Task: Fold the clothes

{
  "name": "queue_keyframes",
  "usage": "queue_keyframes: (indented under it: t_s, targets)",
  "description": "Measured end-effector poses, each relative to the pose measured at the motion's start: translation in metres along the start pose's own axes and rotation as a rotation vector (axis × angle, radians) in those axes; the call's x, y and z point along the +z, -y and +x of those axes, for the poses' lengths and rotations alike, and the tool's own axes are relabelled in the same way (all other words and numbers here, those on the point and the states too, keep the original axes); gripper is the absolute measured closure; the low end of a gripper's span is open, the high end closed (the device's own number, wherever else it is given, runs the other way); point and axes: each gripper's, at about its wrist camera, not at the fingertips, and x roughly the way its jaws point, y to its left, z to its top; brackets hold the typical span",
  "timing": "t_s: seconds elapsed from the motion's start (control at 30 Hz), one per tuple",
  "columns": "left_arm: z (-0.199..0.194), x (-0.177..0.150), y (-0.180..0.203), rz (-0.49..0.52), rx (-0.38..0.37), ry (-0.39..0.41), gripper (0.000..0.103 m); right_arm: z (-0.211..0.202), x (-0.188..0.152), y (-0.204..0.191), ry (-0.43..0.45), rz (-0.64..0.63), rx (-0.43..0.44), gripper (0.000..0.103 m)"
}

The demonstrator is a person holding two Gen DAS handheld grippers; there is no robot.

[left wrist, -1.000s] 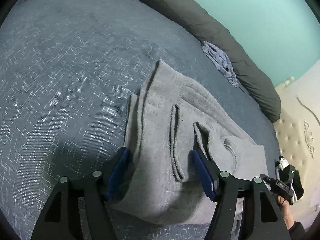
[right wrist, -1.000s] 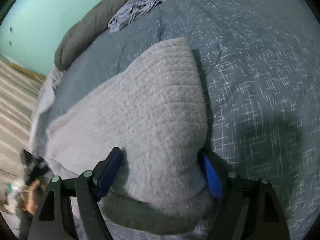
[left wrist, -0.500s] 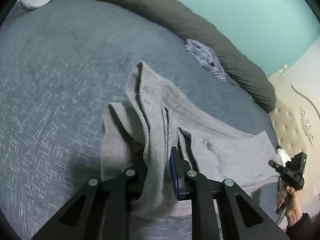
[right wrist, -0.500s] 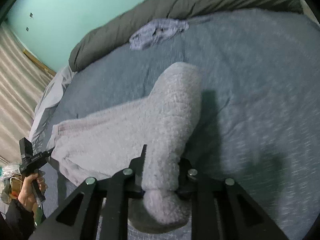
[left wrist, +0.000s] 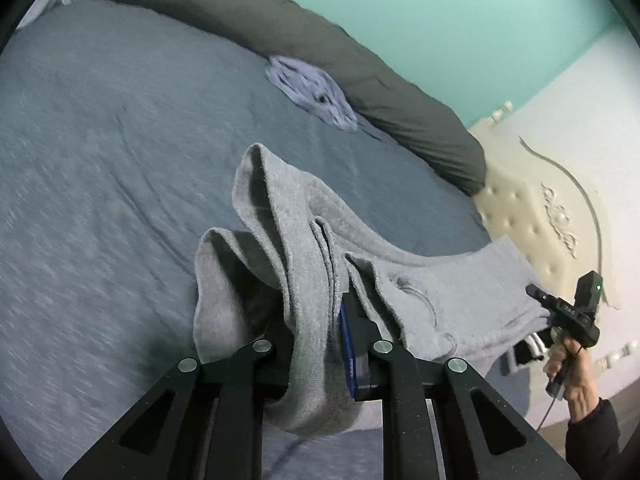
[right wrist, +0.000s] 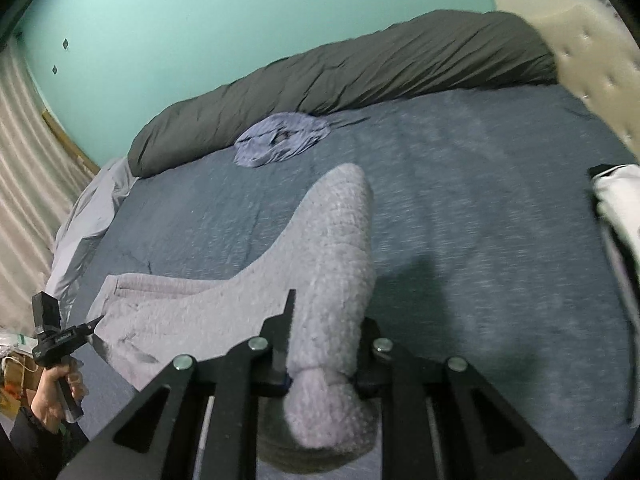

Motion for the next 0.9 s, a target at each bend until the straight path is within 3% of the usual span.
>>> queue_keyframes:
  t_s: [0.17,0.4,0.6,0.73,0.9]
  targets:
    - [0.031,-0.037,0.017,0.018,-0.006,-0.065,0.085,-0.012,-0.027,0.045,-0.036,0.026,-0.056,0.085]
    - [0.071,-0.069,-0.013,-0.042,0.069,-0.122,0.081,0.036,-0.082,0.074,-0.098,0.087,-0.048,0.085]
    - [0.037,-0.073,-0.031,-0.067,0.13,-0.062,0.073,0.059,-0.103,0.099,-0.074,0.176,-0.039,0.084]
    - [0.021,-0.07,-0.003,0.02,0.141,-0.029,0.065,0.065,-0.11,0.109,-0.058,0.205,-0.036,0.082]
    - [0.048,-0.075,0.051,0.104,0.065,-0.081,0.06,0.057,-0.133,0.122,-0.022,0.254,-0.047,0.077]
